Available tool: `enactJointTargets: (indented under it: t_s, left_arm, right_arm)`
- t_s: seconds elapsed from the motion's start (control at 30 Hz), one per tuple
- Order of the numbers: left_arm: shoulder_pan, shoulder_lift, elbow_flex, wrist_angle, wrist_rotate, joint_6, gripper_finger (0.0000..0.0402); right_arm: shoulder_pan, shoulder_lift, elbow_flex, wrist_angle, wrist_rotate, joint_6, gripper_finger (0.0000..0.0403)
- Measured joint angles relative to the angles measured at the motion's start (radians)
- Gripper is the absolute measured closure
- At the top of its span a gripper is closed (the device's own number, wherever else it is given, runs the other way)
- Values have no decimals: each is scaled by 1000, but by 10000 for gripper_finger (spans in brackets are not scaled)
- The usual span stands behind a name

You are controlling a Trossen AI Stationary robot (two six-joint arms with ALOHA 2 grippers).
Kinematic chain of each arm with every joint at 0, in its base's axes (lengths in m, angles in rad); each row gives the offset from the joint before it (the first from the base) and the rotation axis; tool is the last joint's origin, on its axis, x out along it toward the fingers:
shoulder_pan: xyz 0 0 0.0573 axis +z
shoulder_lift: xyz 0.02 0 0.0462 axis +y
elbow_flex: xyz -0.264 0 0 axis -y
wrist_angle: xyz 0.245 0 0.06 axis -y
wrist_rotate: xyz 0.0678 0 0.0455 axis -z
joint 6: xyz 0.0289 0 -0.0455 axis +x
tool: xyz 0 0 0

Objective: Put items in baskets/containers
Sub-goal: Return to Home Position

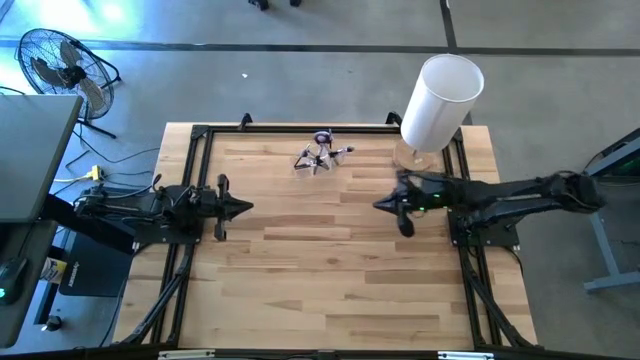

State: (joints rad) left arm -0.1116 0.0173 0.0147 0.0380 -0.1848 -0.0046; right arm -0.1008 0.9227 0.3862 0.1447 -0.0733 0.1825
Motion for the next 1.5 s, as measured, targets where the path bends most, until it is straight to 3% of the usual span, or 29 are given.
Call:
enactJointTargets:
  t_s: [0.23,0.53,0.93,1.5]
  left_arm:
    - [0,0,-1,0,0,0,400]
    - [0,0,-1,0,1,0,400]
    - [0,0,-1,0,1,-1,400]
    - [0,0,-1,0,3,-1,400]
  right_arm:
    - [41,-360,-173,-87,18,71,402]
    - [122,-642,-240,-218,127,71,402]
    - [181,-817,-246,-525,142,82,402]
    - [180,-843,-270,-510,320,50,402]
